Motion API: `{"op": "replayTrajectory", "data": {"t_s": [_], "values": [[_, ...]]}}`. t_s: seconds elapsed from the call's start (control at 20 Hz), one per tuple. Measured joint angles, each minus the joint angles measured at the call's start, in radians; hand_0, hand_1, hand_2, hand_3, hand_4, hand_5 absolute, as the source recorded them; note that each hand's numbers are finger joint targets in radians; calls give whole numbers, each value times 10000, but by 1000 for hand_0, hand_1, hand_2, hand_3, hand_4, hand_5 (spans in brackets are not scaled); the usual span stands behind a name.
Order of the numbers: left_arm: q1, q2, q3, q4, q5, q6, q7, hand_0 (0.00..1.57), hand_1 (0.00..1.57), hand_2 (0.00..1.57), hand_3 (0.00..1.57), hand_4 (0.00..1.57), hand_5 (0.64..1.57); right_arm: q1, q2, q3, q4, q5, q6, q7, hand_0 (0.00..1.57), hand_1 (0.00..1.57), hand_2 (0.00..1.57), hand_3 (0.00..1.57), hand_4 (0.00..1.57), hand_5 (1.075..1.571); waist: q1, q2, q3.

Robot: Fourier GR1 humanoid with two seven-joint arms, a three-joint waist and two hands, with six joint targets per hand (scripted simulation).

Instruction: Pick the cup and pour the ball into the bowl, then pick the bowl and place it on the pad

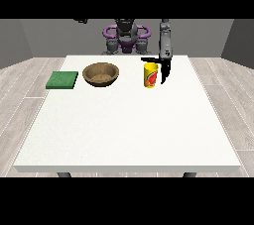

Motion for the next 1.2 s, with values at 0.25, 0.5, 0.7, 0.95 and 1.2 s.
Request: {"op": "replayTrajectory", "data": {"t_s": [0.25,0.5,0.7,0.95,1.2], "values": [[-464,107,234,1084,-46,280,-826,0,0,0,0,0,1409,211,-298,-454,-557,-387,399,4,0,0,0,0,0,1567,-299,362,-2],[-540,377,321,1638,-407,1000,-1792,1319,1319,1571,1571,1002,1497,318,-559,-902,-1060,-881,720,53,0,0,0,0,0,1562,-634,664,1],[-542,639,259,1926,-945,1942,-2411,1322,1322,1571,1571,1067,1487,172,-785,-1283,-1405,-1360,828,309,0,0,0,0,73,1562,-843,882,17],[-651,546,-85,2158,-1510,2752,-2289,1336,1336,1571,1571,1095,1498,566,-922,-1813,-1090,-1778,1078,353,0,0,0,0,117,1559,-641,333,20],[-1118,367,-896,2065,-2496,3864,-1239,1367,1367,1571,1571,1115,1506,557,-1106,-2295,-148,-2021,1184,435,0,0,0,0,232,1560,-223,-529,17]]}}
